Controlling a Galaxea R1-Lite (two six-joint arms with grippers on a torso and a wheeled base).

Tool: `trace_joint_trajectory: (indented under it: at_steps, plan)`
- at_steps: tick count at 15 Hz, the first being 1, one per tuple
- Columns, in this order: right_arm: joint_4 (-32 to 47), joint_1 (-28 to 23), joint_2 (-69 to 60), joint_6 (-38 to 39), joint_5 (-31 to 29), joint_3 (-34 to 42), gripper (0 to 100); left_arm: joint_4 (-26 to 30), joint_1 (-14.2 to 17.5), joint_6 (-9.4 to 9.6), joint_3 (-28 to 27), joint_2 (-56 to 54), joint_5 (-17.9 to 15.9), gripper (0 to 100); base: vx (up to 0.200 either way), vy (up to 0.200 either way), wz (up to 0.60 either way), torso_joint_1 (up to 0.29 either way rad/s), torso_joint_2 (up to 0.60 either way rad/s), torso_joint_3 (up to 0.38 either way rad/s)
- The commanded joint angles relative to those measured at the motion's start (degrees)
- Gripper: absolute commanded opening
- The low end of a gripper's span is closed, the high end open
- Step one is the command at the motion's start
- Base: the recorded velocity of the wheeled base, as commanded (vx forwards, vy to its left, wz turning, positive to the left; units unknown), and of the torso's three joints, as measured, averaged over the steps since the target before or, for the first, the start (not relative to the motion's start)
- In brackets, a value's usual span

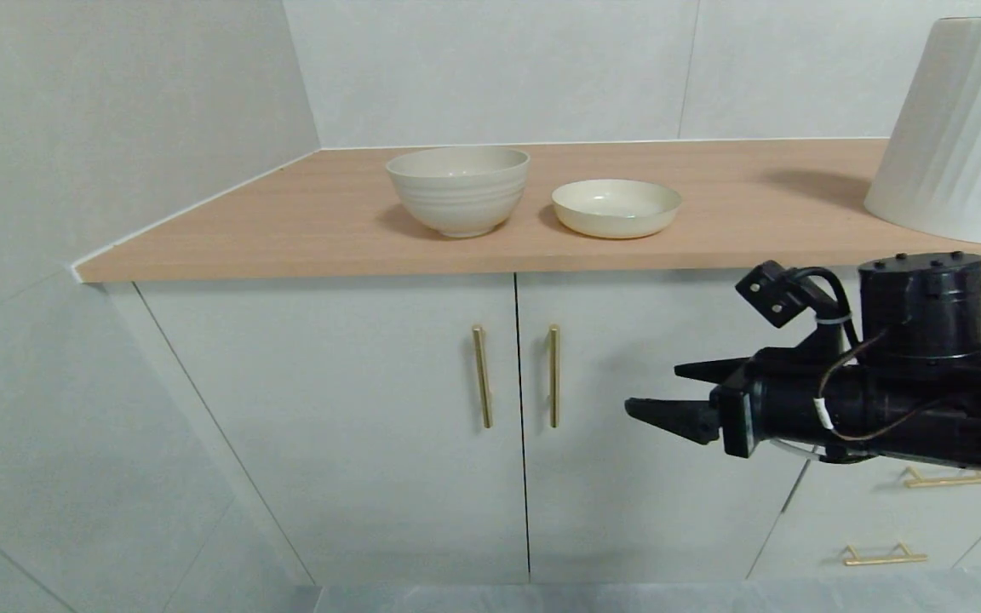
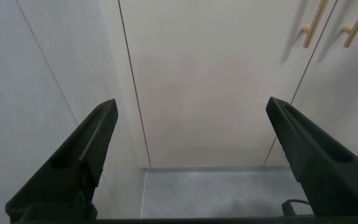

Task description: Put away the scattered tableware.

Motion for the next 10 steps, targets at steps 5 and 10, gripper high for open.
trace_joint_trajectory:
  at_steps: [5, 10]
  plan:
    - [-3.24, 6.98, 8.23, 11.33, -2.34, -6.13, 100, 0.00, 0.01, 0.00, 0.01, 0.00, 0.07, 100, 0.000, 0.000, 0.00, 0.000, 0.00, 0.000]
    - [-16.07, 8.30, 15.79, 16.69, -3.84, -6.83, 100, 0.00, 0.01, 0.00, 0.01, 0.00, 0.07, 100, 0.000, 0.000, 0.00, 0.000, 0.00, 0.000]
